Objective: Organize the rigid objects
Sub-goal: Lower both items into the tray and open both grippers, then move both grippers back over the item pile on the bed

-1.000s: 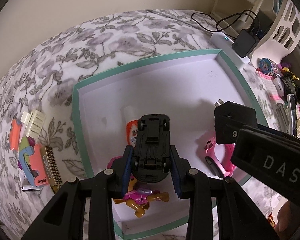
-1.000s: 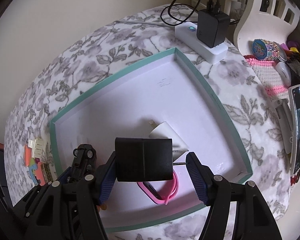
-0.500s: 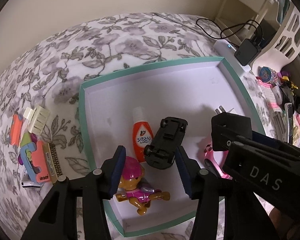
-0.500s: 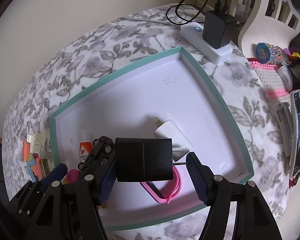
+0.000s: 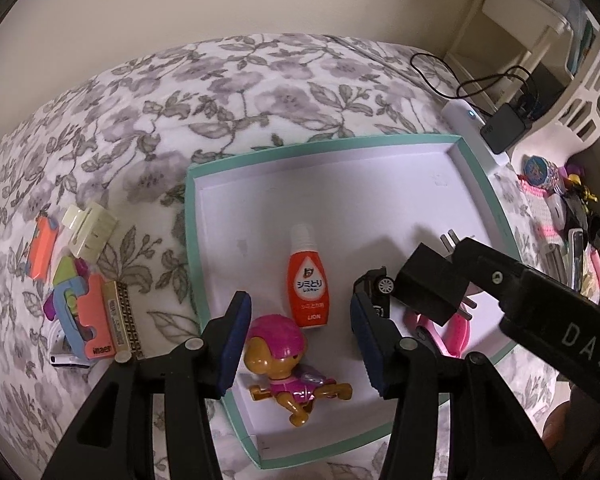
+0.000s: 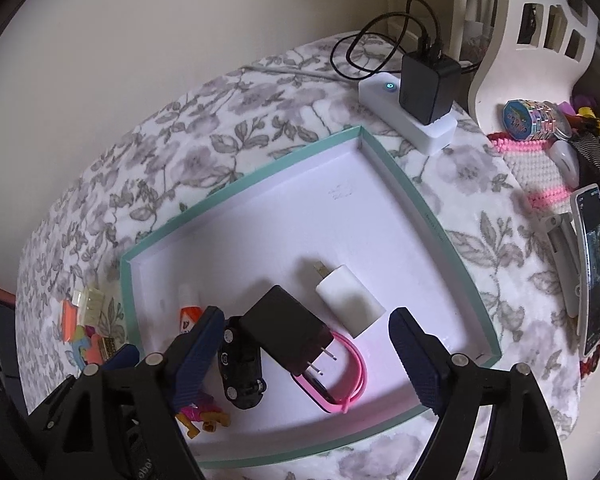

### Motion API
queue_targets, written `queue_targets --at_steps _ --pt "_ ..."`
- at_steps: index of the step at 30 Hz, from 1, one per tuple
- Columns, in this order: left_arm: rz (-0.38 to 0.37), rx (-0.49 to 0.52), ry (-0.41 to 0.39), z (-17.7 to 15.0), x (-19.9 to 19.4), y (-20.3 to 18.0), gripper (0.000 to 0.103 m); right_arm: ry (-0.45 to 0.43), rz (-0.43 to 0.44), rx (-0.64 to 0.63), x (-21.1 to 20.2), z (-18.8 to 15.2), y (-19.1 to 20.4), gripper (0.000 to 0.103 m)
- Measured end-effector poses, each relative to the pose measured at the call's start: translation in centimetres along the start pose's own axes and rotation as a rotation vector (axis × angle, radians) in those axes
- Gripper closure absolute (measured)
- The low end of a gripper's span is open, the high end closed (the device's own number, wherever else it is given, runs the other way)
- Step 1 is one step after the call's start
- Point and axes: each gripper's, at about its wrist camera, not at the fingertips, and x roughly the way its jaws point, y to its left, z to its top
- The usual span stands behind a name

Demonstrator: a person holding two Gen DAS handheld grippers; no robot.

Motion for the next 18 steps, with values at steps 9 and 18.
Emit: queue_targets --at_steps 9,18 --pt "0.118 -0.085 -0.07 0.3 -0.8 2.8 0.007 -0.042 -0.015 -0.002 -0.3 0.0 -0.1 0.0" --pt "0.178 -0.165 -0.1 0.3 -1.1 6.5 0.007 -0.03 -0.012 -0.018 0.5 -0.2 0.3 0.0"
